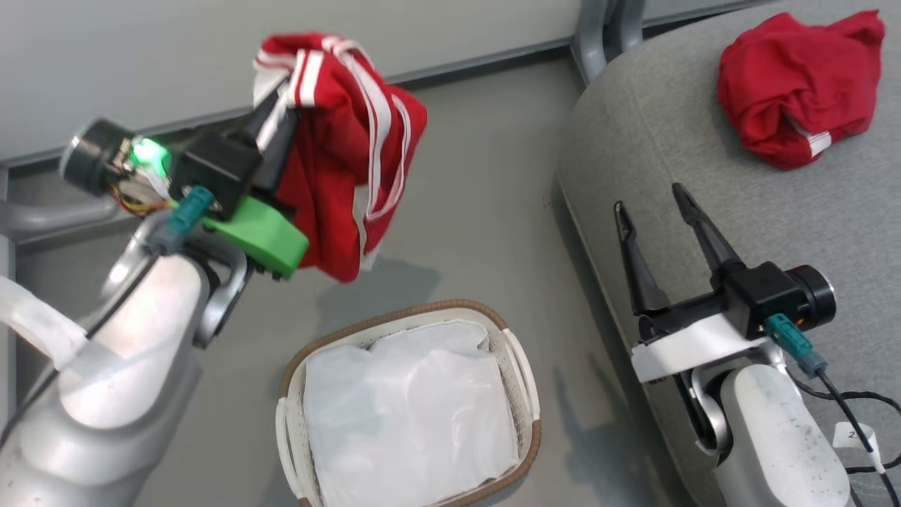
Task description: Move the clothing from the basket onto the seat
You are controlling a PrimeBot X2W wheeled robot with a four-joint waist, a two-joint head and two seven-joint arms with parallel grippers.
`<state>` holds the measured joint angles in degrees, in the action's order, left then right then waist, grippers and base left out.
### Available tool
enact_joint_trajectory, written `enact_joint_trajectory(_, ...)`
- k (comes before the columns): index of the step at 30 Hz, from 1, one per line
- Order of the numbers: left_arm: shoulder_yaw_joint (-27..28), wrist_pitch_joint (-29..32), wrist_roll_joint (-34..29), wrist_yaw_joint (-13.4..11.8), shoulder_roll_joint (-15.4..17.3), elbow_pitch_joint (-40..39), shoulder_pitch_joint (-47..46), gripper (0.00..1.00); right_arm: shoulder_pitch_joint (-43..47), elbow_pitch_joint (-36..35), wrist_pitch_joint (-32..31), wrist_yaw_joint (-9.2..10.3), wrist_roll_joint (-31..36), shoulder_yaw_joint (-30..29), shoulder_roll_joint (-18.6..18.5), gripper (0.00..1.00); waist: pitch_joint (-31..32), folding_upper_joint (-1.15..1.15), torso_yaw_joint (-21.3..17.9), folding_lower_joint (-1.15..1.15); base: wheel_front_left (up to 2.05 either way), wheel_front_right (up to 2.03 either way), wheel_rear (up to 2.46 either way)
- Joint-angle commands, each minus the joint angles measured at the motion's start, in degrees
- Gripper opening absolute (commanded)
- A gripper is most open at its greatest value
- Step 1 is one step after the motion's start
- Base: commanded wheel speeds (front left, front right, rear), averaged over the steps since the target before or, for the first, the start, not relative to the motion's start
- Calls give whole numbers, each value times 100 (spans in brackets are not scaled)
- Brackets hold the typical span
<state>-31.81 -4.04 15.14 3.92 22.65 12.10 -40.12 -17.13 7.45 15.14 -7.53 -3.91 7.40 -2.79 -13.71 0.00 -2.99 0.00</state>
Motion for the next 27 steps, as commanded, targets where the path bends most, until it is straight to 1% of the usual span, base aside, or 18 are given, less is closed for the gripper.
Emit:
enact_joint_trajectory(1,47,74,68,-55,31,-154,-179,0,62,25,1,8,-26,71,-20,100,255,0,-137,0,0,0,0)
enact_joint_trajectory(7,185,352,111,-167,-62,-572,-649,0,-41,112,1,8,-161,492,-20,100,421,0,-234,0,0,0,0)
enact_joint_trajectory(10,208,461,139,-192,-140,-587,-851,0,-81,146,1,8,-206,704,-20,100,495,0,-253,0,0,0,0)
enact_joint_trajectory(20,-33,799,190,-110,-469,-440,-1314,0,-228,188,1,8,-423,1805,-19,100,685,0,-175,0,0,0,0)
enact_joint_trajectory(24,-127,799,195,-101,-587,-465,-1391,0,-386,267,1,8,-553,2123,-21,100,737,0,-97,0,0,0,0)
enact_joint_trajectory(27,-249,839,222,-75,-733,-453,-1486,0,-610,446,1,8,-634,2233,-22,100,783,0,23,0,0,0,0)
